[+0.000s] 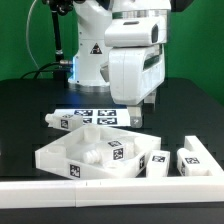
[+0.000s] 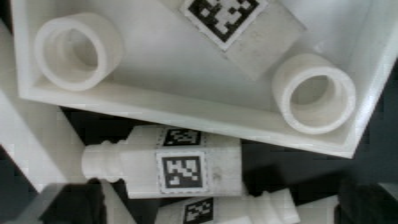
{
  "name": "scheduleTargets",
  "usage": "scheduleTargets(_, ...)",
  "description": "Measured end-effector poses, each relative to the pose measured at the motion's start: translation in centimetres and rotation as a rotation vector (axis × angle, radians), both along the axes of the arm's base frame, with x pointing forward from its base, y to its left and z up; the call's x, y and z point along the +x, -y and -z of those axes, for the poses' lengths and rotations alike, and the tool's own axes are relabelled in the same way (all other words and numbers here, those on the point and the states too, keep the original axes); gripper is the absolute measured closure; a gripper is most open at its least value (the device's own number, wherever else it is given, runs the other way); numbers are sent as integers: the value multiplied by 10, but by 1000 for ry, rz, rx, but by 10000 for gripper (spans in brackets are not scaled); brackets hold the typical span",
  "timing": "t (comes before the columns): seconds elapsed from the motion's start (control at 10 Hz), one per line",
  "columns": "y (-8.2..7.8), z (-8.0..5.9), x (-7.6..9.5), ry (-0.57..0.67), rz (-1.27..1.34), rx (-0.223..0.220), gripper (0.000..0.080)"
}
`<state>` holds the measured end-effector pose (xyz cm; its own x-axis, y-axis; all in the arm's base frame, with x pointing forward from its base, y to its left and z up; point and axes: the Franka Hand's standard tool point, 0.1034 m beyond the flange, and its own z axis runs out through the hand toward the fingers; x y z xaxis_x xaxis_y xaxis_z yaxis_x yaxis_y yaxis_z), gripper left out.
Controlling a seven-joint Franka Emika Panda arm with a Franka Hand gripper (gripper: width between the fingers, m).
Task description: Assemble one leg
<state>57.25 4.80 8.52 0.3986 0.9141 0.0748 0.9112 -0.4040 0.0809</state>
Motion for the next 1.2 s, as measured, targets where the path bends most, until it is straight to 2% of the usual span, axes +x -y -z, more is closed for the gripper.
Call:
scheduleTargets(0.4,-4,2,-1,6,58,8,150)
scheduleTargets(0.6,-24,2,1,5,227,25,150)
scheduleTargets(0.7,-31,-2,10,-22,328,26,150)
scheduleTargets(0.9,-30,-3,28,-45,460,53,150)
scheduleTargets(1.2,-31,-2,25,-46,449,50,150)
